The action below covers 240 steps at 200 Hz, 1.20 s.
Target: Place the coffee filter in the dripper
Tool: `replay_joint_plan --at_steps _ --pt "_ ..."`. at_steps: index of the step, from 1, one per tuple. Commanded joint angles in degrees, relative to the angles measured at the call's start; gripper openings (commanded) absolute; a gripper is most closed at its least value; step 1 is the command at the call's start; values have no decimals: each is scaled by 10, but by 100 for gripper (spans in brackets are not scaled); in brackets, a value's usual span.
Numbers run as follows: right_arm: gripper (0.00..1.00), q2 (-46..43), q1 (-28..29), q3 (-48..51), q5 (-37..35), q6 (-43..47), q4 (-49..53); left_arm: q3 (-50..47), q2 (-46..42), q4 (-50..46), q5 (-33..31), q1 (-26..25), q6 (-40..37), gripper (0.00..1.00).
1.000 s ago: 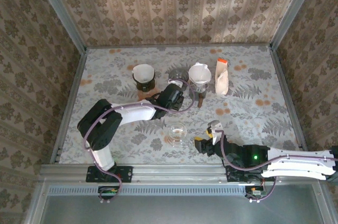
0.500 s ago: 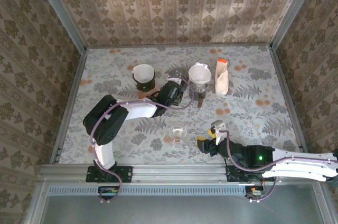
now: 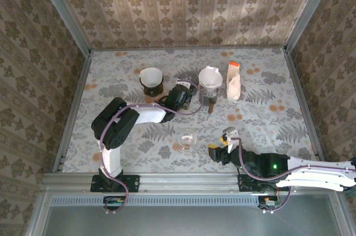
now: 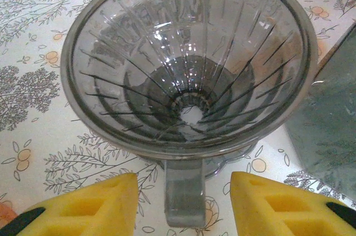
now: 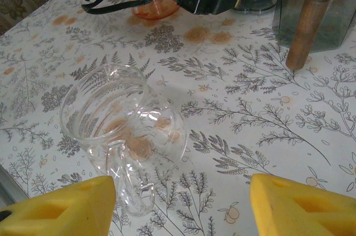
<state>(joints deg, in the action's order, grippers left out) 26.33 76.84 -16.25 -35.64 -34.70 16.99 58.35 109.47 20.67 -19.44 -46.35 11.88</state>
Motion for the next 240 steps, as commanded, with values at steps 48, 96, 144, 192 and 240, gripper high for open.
replay_joint_plan --at_steps 48,96,144,192,240 --pt "67 -8 4 17 -5 -9 22 21 20 37 8 4 -33 35" --pt "67 -9 4 20 -6 -12 23 17 16 40 4 1 -37 24" --pt "67 -9 4 19 -7 -13 26 12 6 38 -5 -8 -43 17" --pt "67 -13 4 18 -8 -12 27 1 -20 21 -18 -18 -29 14" --pt "67 -14 4 14 -9 -7 23 -2 -44 -4 -45 -22 -6 4"
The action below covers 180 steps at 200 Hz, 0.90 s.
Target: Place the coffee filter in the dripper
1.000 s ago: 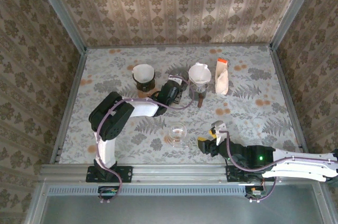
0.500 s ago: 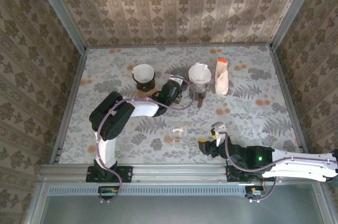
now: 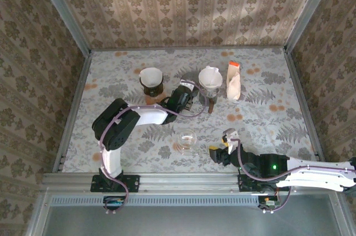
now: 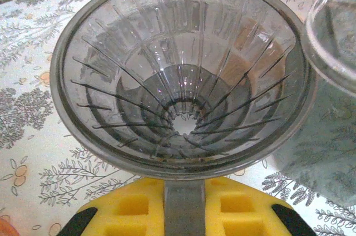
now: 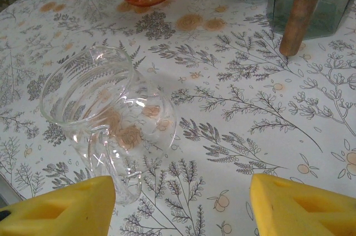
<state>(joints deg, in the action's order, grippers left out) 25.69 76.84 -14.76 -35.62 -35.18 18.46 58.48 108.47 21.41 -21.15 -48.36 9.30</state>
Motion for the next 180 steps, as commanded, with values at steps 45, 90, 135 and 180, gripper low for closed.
replay_joint_plan --at_steps 45,90,135,180 --pt "67 -15 5 -3 -9 2 11 -17 -63 -26 -43 -2 41 0" --pt "67 -16 5 -3 -9 4 6 -25 -84 -40 -46 0 57 0" --pt "67 -16 5 -5 -9 5 7 -15 -110 -54 -43 4 71 0" --pt "67 -17 5 -4 -10 6 4 5 -134 -79 -49 7 75 0"
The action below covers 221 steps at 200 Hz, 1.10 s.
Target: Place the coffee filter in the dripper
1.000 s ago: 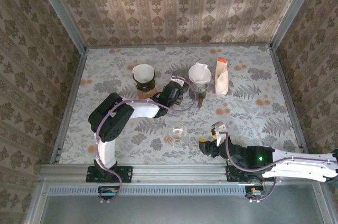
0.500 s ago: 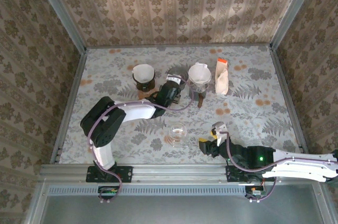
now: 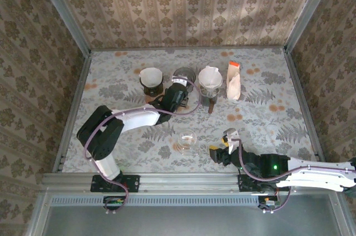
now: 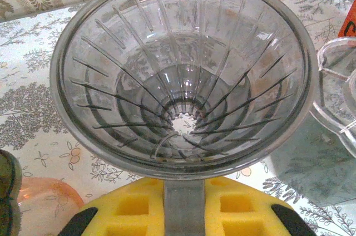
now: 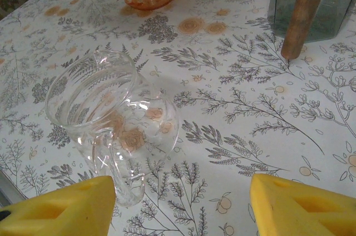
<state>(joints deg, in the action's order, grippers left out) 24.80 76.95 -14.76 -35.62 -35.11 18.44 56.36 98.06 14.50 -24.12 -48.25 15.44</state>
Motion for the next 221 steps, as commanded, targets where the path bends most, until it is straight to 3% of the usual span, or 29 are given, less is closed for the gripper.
replay_joint_plan --at_steps 1,116,183,221 --pt "67 -8 4 -4 -10 6 4 27 -31 -10 -20 7 14 0" --pt "67 -11 5 -5 -17 4 6 121 -95 -66 17 18 -23 0" --pt "67 -13 5 -6 -36 2 -6 107 -262 -223 163 6 5 0" --pt "67 -13 5 -11 -64 -5 -3 51 -380 -327 173 -60 -4 0"
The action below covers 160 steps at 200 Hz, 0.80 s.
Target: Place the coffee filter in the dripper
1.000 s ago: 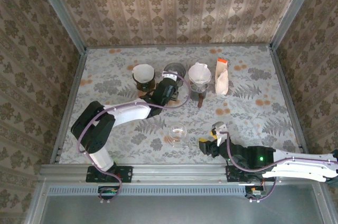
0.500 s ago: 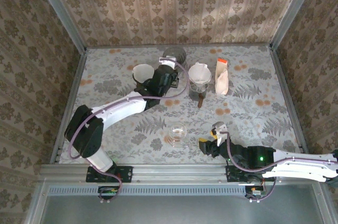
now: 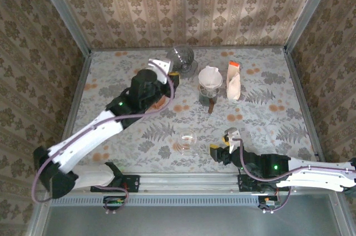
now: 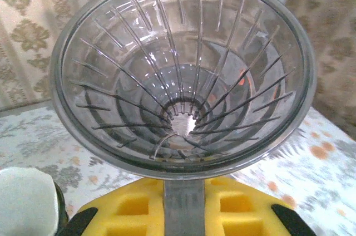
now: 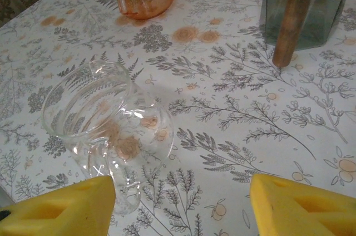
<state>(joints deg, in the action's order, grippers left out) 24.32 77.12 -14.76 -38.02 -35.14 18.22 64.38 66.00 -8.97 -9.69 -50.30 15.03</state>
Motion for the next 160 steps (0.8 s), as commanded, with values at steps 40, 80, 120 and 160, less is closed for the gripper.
replay_joint_plan --at_steps 40,80,120,160 --pt "67 -8 2 -26 -82 -28 28 -128 -170 -138 -6 -129 31 0" --pt "68 -7 2 -35 -115 -51 47 -218 -196 -109 -63 -225 58 0" --pt "68 -7 2 -46 -119 -49 64 -284 -195 -31 -48 -229 58 0" --pt "68 -11 2 -49 -118 -53 79 -296 -188 -11 -52 -234 48 0"
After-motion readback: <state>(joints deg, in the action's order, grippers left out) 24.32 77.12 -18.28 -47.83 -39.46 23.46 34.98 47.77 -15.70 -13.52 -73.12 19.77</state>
